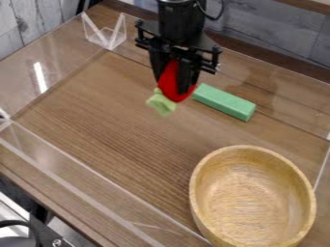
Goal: Move the red fruit to the left
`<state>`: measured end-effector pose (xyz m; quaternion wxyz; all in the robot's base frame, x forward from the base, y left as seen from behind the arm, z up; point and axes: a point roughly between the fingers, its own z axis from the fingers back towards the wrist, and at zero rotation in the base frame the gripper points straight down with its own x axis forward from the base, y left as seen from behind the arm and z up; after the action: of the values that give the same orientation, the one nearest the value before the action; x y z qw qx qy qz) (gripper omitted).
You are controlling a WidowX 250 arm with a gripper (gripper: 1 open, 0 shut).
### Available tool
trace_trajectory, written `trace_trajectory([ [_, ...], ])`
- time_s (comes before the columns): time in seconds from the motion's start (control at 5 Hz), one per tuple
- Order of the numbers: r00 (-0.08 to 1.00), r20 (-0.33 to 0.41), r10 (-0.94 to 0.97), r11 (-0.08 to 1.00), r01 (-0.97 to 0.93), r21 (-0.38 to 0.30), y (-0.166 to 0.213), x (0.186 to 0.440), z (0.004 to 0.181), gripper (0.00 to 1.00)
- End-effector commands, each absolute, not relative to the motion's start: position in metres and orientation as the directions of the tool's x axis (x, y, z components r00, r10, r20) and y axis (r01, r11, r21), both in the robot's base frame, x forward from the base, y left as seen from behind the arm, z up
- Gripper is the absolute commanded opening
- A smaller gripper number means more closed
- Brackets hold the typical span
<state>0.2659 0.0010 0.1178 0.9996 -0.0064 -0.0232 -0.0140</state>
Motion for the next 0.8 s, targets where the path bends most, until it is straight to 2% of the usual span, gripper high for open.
trace_trajectory([
  [0.0, 0.994, 0.104, -0.041, 0.999, 0.042, -0.002, -0.005, 0.266, 0.135, 0.0],
  [0.4, 0.978, 0.098, -0.183, 0.983, 0.184, -0.003, -0.025, 0.272, 0.135, 0.0],
  [0.6, 0.982, 0.096, -0.16, 0.987, 0.162, -0.005, -0.022, 0.281, 0.143, 0.0],
])
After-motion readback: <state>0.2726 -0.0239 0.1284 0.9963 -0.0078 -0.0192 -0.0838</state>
